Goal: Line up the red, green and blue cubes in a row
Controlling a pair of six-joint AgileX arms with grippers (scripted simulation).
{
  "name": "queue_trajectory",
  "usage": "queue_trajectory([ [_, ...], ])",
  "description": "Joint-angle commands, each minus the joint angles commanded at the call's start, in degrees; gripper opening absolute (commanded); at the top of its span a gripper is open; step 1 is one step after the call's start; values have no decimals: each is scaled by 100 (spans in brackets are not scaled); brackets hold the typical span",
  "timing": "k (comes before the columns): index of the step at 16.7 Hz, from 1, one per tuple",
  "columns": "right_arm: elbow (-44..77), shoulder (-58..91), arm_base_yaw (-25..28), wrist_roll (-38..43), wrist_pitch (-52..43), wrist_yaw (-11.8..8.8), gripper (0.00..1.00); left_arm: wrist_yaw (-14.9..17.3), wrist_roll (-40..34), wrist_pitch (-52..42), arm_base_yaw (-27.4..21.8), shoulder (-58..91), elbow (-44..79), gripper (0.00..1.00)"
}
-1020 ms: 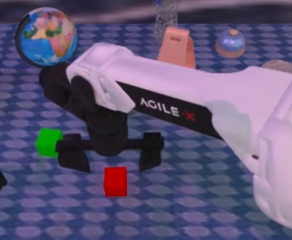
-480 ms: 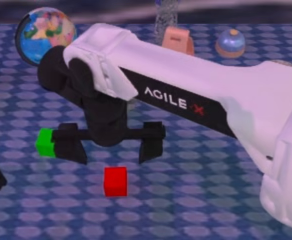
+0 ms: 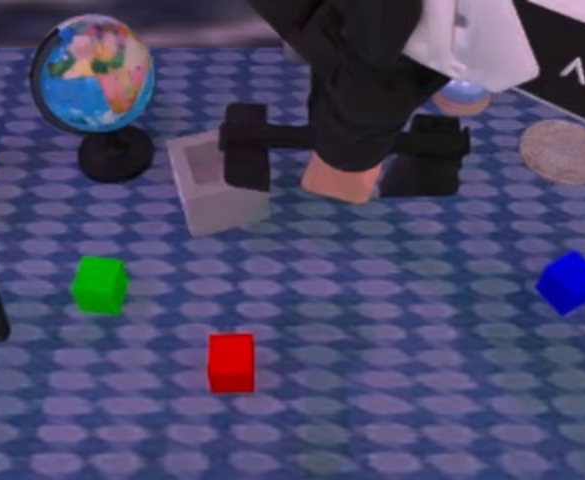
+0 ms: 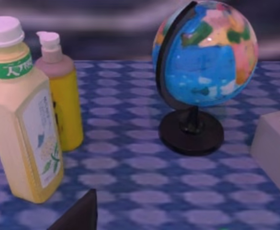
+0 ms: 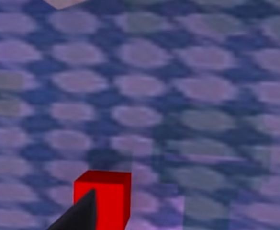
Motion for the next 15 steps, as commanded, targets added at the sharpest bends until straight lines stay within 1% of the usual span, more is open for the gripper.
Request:
queue_trajectory([
  [4,-2151,-2612,-935,-987,1196,238,100,9,-72,-1038,-205,2012,1387,100],
  [6,-3398,-4026,-1451,-1515,1854,290,100,11,-112,-1588,-309,3133,2104,100],
  [8,-4675,-5393,-1958,-2028,2518,289,100,11,-152,-2137,-410,4260,2816,100],
  [11,-6497,-7210,-2662,-2731,3509,186,100,10,-211,-2920,-554,5836,3845,100],
  [15,-8554,-9107,-3451,-3498,4812,-117,100,8,-279,-3808,-721,7511,5063,100],
])
